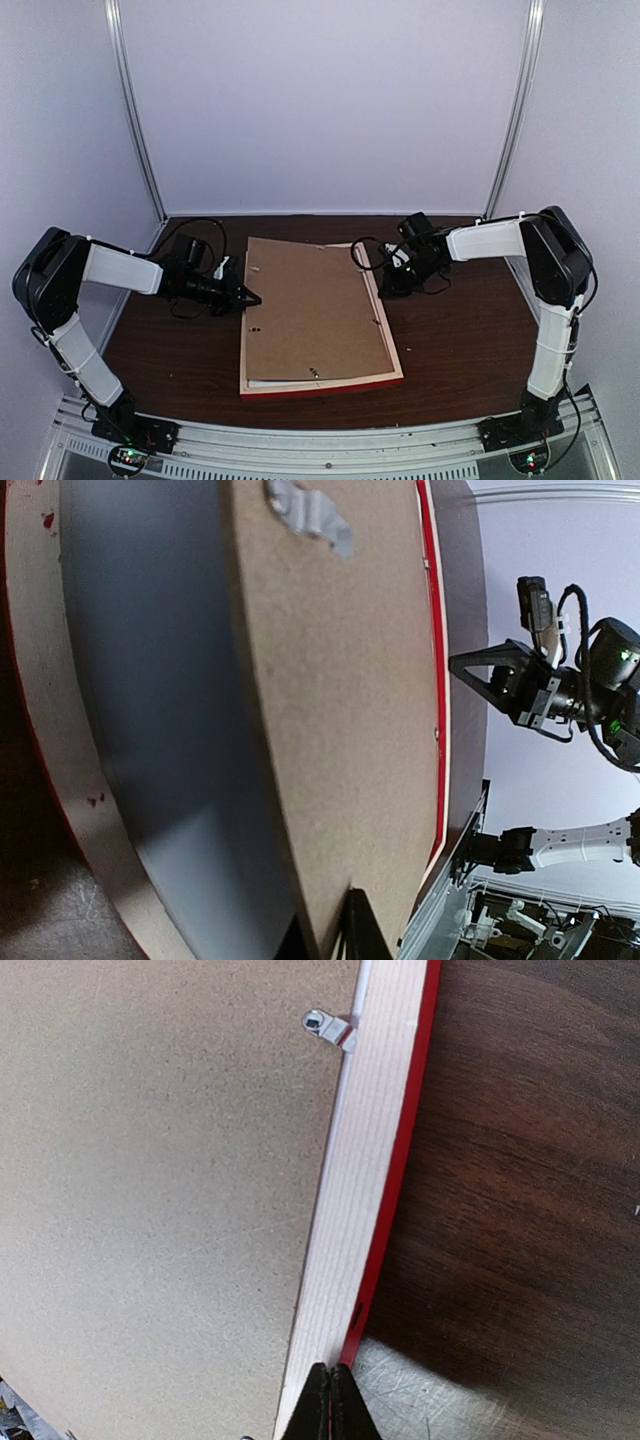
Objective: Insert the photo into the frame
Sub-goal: Adjust the backboard from the frame body.
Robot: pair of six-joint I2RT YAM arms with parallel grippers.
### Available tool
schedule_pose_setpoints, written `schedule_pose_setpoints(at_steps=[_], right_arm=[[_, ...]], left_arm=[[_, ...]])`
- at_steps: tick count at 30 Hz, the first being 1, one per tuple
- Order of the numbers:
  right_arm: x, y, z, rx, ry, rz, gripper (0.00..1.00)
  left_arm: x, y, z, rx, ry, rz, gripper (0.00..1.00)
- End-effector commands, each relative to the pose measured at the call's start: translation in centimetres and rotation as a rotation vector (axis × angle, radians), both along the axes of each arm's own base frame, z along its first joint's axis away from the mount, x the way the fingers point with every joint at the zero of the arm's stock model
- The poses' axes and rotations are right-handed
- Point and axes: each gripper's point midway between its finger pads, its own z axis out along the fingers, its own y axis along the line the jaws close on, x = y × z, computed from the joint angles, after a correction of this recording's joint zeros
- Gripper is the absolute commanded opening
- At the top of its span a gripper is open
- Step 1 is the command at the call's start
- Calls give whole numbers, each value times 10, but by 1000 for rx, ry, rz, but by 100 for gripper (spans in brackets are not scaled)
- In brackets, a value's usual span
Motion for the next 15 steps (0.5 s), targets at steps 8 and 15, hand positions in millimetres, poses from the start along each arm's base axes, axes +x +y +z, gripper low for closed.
schedule_pose_setpoints(at_steps=[8,15], right_arm=[[-7,-11,-26,-81,51,-1,4],[-7,-10,-23,-80,50,3,7]], left_arm=[[11,19,-16,162,-38,44,0],[14,9,21,84,-86,32,0]])
